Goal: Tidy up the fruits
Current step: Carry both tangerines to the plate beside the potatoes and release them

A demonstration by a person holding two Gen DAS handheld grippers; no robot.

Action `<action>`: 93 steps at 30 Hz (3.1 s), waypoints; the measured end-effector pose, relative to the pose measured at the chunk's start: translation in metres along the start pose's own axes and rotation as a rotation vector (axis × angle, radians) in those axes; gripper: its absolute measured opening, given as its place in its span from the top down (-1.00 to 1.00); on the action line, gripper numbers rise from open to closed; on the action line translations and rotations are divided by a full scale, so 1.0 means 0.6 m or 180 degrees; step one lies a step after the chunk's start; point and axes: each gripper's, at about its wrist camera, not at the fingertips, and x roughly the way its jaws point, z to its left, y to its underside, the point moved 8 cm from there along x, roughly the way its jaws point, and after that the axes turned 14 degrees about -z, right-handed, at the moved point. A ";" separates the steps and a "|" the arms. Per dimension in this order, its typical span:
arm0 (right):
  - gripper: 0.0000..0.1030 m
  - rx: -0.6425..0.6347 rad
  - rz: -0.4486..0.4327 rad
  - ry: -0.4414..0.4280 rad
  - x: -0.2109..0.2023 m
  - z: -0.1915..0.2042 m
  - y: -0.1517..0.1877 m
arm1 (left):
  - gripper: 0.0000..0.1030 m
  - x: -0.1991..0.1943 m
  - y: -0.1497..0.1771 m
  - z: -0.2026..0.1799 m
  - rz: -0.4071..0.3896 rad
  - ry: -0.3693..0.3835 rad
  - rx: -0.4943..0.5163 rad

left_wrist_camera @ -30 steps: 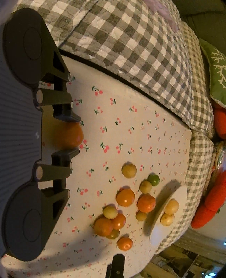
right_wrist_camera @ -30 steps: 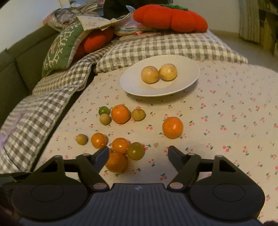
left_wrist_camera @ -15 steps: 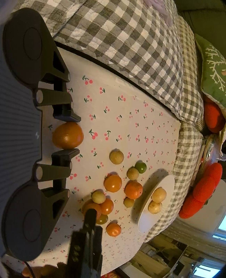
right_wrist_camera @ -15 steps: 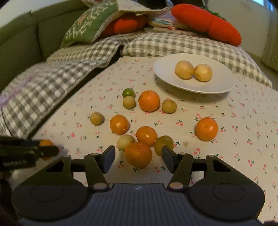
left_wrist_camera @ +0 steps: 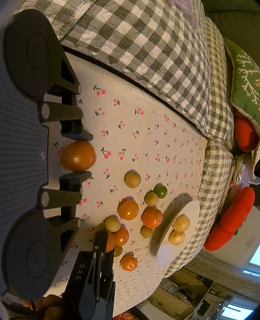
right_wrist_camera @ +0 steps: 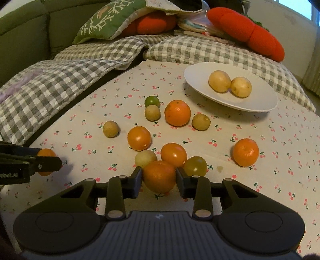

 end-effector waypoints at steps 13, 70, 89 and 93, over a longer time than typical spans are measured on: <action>0.38 0.0303 -0.0029 -0.0046 -0.019 -0.011 -0.010 | 0.50 0.003 -0.004 -0.010 -0.0024 0.0077 0.0063; 0.39 0.0389 -0.0550 0.0344 0.050 -0.228 -0.144 | 0.49 0.233 -0.189 -0.252 -0.0577 0.1039 0.0804; 0.34 0.0967 -0.0430 0.0237 0.106 -0.253 -0.124 | 0.44 0.290 -0.189 -0.248 -0.0732 0.0974 0.0943; 0.36 0.0973 -0.0417 0.0234 0.101 -0.248 -0.128 | 0.32 0.282 -0.194 -0.239 -0.0703 0.0969 0.0829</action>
